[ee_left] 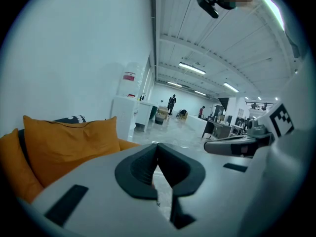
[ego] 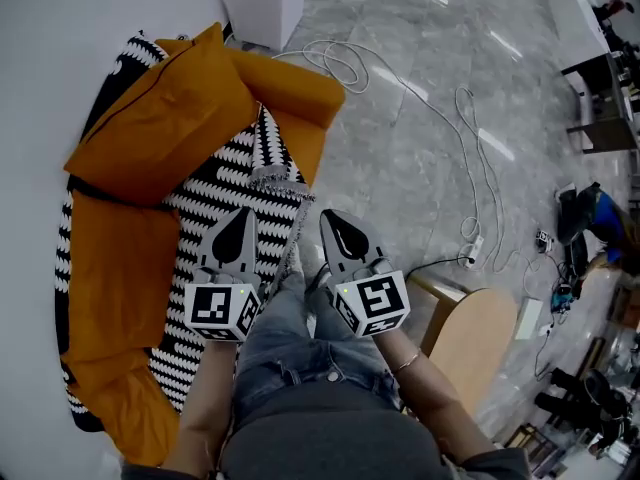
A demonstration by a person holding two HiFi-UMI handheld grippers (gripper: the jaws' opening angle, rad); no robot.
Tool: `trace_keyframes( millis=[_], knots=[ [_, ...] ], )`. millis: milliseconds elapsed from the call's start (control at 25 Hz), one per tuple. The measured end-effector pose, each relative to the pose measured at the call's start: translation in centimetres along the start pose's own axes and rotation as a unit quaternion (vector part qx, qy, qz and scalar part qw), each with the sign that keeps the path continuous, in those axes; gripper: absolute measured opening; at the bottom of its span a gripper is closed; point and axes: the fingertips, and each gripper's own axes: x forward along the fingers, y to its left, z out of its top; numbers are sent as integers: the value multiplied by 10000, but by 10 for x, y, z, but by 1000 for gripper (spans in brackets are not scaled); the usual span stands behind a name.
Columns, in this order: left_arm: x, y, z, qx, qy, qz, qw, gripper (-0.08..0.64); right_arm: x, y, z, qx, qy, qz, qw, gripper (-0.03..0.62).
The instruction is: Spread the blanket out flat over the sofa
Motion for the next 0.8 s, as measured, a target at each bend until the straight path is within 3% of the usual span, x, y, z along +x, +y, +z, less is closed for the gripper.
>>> trace_keyframes(
  millis=[600, 800],
  knots=[
    [19, 58, -70, -197, 168, 447, 9987, 18, 93, 27, -85, -359, 805, 580, 9944, 11],
    [37, 101, -101, -275, 240, 663, 9971, 18, 148, 38, -125, -470, 1032, 694, 9911, 11]
  ],
)
